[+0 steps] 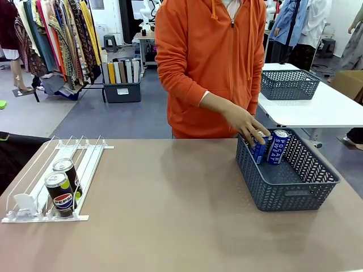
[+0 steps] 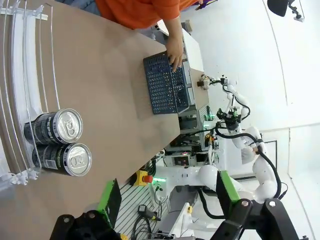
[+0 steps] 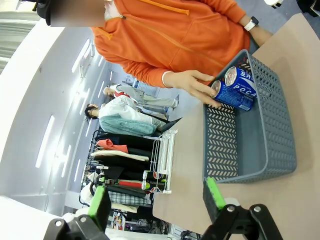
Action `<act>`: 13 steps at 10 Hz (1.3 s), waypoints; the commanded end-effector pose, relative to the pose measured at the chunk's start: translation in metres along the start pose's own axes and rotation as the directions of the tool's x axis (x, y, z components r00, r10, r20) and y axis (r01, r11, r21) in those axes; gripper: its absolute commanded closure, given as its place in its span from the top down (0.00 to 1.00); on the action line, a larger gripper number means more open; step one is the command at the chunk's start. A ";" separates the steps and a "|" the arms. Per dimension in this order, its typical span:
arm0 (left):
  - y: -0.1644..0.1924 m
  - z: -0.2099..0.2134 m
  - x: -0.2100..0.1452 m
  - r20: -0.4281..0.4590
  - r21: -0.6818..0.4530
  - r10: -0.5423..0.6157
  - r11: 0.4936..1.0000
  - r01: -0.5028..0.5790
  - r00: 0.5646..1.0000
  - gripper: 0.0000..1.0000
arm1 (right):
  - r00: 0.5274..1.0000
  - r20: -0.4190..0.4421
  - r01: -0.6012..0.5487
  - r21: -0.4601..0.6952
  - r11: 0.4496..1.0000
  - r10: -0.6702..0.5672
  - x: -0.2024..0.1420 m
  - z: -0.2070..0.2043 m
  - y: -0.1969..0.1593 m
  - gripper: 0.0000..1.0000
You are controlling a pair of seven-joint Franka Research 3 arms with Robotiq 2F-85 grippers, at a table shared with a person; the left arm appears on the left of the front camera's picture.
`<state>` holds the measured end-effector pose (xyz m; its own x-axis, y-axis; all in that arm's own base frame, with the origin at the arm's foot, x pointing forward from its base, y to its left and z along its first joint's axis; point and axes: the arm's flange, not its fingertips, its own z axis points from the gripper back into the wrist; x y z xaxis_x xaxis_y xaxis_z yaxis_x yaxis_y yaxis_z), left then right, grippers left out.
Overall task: Retrieve and store the cans from the dispenser.
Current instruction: Pick up one can from the Automatic Can Dispenser and place it in the middle of the table.
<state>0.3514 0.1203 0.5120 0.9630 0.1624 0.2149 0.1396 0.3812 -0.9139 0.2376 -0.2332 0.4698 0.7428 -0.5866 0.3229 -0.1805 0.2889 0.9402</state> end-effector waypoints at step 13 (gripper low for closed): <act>-0.054 -0.148 -0.055 -0.185 0.831 -0.155 0.502 0.239 0.970 1.00 | 1.000 0.016 -0.027 0.023 0.999 0.026 0.004 -0.002 0.002 1.00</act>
<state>0.3236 -0.0409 0.4980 0.9572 -0.0746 0.2797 0.1146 0.9850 -0.1292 0.2379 -0.2328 0.4699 0.7434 -0.5857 0.3231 -0.1805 0.2895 0.9400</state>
